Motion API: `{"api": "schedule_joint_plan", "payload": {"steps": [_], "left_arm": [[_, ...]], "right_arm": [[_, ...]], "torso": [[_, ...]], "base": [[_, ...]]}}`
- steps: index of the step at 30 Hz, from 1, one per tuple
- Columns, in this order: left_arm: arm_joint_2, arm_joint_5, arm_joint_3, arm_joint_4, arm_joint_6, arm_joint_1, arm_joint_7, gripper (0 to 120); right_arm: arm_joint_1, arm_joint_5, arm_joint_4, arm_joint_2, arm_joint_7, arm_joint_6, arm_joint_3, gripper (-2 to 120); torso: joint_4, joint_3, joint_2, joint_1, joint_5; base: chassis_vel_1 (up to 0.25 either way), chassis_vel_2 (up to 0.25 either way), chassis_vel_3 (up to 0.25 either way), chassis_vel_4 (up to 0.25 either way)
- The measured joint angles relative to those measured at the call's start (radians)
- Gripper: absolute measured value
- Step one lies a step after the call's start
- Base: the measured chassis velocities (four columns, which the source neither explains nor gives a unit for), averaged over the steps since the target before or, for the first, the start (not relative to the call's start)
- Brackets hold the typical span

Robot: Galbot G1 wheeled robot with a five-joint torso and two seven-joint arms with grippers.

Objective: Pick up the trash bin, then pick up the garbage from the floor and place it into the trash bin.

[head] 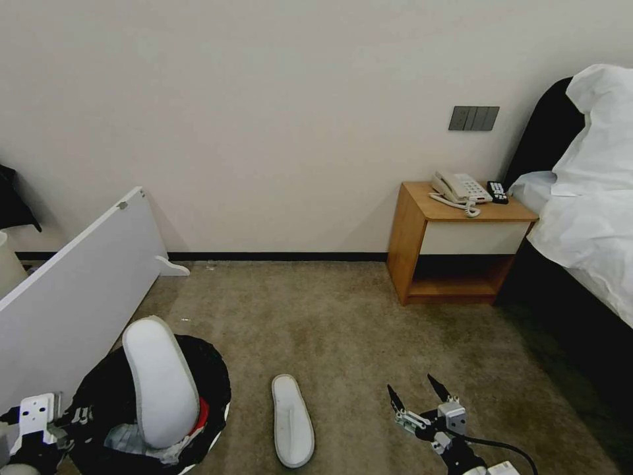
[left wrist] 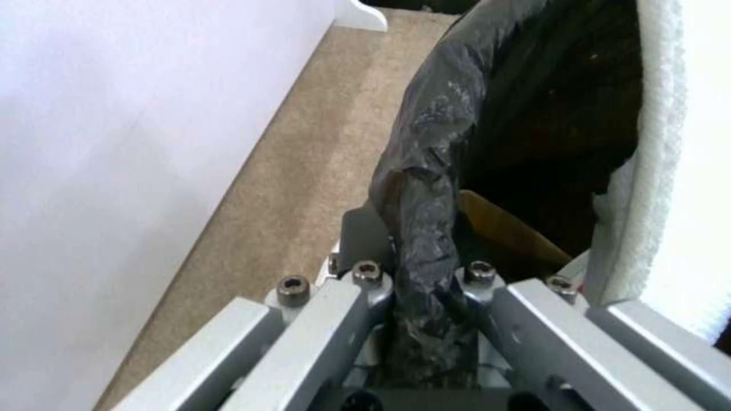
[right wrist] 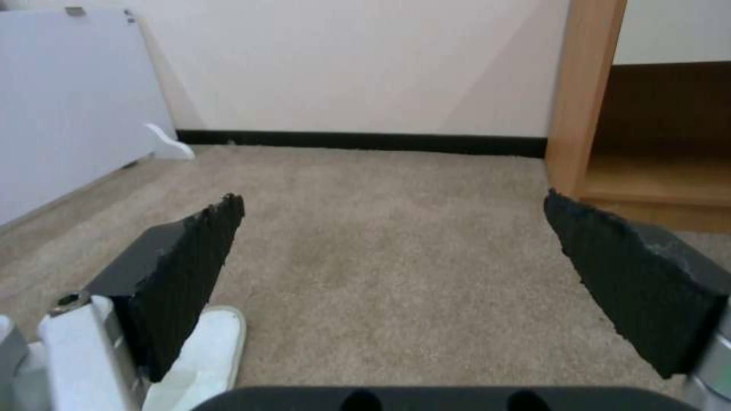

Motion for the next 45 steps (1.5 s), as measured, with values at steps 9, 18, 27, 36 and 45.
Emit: {"api": "schedule_joint_plan", "payload": {"steps": [9, 18, 27, 36, 45], "left_arm": [[0.006, 0.006, -0.001, 0.017, -0.011, -0.003, -0.001, 3], [0.002, 0.007, 0.003, 0.023, -0.007, -0.008, -0.004, 3], [0.000, 0.008, 0.005, 0.026, -0.007, -0.008, -0.003, 3], [-0.002, 0.007, 0.006, 0.025, -0.007, -0.008, -0.003, 3], [-0.004, 0.010, 0.006, 0.024, -0.009, -0.008, -0.004, 3]], "right_arm": [[-0.001, 0.001, -0.002, 0.000, -0.002, 0.001, 0.000, 100], [-0.003, 0.003, -0.001, 0.000, -0.002, 0.001, 0.003, 100], [-0.004, 0.004, 0.001, -0.001, -0.001, 0.000, 0.005, 100], [-0.004, 0.005, 0.002, -0.001, -0.001, 0.000, 0.005, 100], [-0.004, 0.010, 0.006, -0.003, 0.001, -0.001, 0.003, 100]], "torso": [[0.0000, 0.000, 0.000, 0.000, 0.0000], [-0.0001, 0.000, 0.000, 0.000, 0.0000], [-0.0001, 0.000, 0.000, 0.000, 0.0000], [0.0003, 0.000, 0.000, 0.000, 0.0001], [-0.0006, 0.000, 0.000, 0.000, 0.0001]], "base": [[0.000, 0.000, 0.000, 0.000], [0.000, 0.000, 0.000, 0.000], [0.009, 0.008, 0.013, 0.008], [0.066, 0.074, 0.082, 0.057], [0.038, 0.029, 0.029, 0.027]]}}
